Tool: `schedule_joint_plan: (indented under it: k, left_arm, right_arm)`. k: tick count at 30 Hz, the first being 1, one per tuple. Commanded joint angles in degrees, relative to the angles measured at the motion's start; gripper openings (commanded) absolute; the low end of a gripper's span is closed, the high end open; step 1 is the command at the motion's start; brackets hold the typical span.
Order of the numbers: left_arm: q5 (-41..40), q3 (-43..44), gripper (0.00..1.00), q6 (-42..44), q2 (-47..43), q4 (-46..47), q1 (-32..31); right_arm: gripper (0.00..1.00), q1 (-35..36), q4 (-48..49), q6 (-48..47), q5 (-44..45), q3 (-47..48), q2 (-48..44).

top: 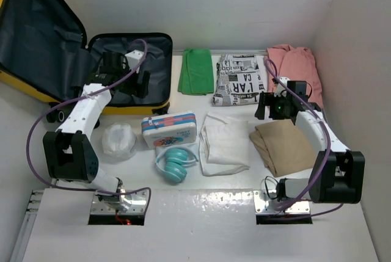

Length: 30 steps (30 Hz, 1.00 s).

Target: Pack the luggage

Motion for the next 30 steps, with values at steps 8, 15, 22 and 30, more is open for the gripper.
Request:
schedule_joint_plan:
  k: [8, 15, 22, 30]
  left_arm:
    - [16.9, 3.7, 0.84, 34.8, -8.2, -16.8, -6.8]
    - [18.8, 1.7, 0.86, 38.0, -11.0, -20.9, -16.6]
    - [14.1, -0.5, 1.0, 38.5, -8.6, -22.1, -25.0]
    - [8.4, -2.1, 1.0, 34.1, -1.8, -16.3, -26.3]
  right_arm:
    - [0.89, -0.2, 0.2, -2.0, -0.6, 0.2, -0.2]
    - [0.89, -0.3, -0.9, -4.8, 1.1, 0.3, 1.0]
    - [0.89, -0.3, -2.2, -5.9, 2.0, 0.7, 1.9]
    - [0.9, -0.3, -2.4, -6.0, 1.8, 0.7, 1.8]
